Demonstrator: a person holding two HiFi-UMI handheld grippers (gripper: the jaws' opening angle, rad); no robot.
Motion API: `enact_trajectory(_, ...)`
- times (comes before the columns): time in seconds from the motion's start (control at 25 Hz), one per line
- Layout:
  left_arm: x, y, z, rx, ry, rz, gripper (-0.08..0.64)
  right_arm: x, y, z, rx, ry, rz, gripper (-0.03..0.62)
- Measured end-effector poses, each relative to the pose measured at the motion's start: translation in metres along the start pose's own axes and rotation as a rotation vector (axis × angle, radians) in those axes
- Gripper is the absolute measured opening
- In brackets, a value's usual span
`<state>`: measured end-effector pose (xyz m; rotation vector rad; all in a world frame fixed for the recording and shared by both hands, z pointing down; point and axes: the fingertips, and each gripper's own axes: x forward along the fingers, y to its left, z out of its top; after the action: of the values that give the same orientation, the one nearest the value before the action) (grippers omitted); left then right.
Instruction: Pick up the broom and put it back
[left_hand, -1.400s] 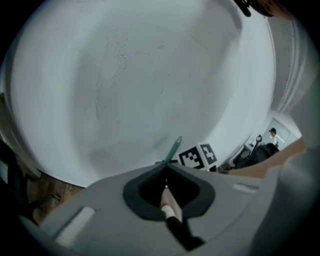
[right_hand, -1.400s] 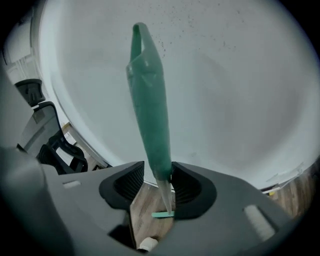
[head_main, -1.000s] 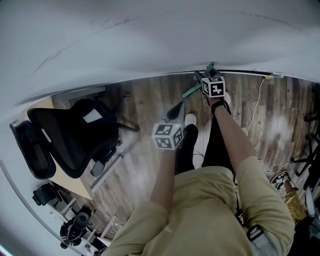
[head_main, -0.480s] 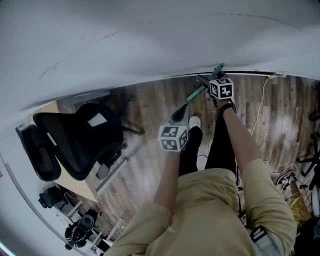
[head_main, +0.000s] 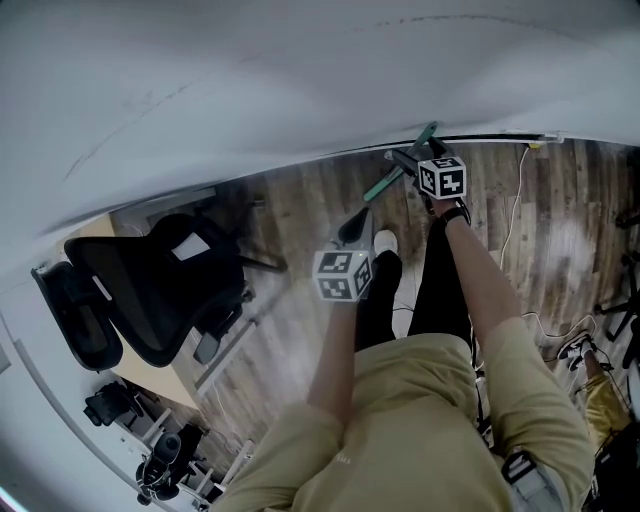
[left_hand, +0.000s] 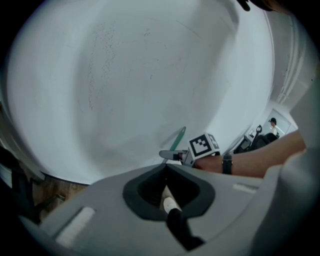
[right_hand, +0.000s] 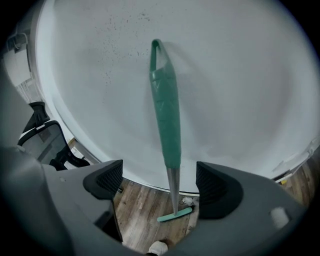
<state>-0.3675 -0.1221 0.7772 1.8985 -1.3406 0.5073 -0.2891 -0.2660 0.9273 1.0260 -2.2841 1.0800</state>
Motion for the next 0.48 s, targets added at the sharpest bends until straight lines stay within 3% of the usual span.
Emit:
enact_trajectory(0.24,-0.011,-0.008,0.015,0.002,-0.027,-0.019,0.003,-0.058,0.008,0.001,0.077,-0.080,-0.070,0.448)
enact_trajectory(0.36,-0.025,-0.014,0.035,0.003,-0.064,-0.032,0.003,-0.102,0.031,0.013,0.116,-0.137,-0.086,0.399)
enact_trajectory(0.48,-0.048,-0.020,0.065,-0.007,-0.125,-0.035,0.003,-0.148,0.076,0.034,0.151,-0.174,-0.027,0.319)
